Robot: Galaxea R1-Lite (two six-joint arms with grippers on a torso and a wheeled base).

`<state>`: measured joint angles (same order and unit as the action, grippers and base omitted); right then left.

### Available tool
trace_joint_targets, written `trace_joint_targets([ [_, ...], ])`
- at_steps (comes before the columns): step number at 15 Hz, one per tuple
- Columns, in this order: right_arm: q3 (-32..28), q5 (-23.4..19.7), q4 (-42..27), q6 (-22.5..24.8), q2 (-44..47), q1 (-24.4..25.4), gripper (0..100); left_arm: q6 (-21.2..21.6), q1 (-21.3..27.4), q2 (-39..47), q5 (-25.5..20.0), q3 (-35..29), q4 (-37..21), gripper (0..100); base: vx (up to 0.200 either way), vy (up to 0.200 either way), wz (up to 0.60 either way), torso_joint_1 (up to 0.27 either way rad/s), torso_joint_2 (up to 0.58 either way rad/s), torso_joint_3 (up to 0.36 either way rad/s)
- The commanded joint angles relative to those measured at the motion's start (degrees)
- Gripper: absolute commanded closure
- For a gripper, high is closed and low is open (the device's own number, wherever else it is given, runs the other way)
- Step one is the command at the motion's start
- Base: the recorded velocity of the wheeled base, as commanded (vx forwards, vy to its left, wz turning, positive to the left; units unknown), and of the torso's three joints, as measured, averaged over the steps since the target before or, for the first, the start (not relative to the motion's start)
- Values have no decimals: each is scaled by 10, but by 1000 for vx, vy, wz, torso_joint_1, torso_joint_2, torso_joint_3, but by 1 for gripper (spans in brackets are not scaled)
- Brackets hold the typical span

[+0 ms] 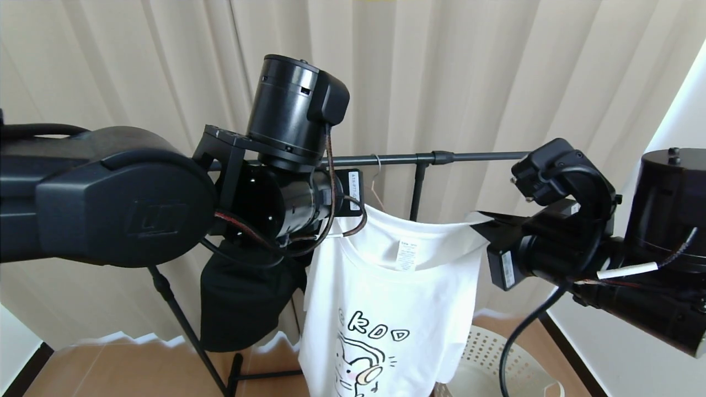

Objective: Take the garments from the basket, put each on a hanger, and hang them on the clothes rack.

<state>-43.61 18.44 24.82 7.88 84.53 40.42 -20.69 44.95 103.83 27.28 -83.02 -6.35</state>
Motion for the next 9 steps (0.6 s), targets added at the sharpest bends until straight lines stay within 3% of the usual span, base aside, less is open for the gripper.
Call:
trace_joint_targets([
  [1,-8,-17,-30,-1,-27,-24,100,1,-4,0,13,-4,0,100,0,0,0,0,0,0],
  [9,5,-17,-32,-1,-6,-25,100,1,-1,-11,13,-28,0,100,0,0,0,0,0,0],
])
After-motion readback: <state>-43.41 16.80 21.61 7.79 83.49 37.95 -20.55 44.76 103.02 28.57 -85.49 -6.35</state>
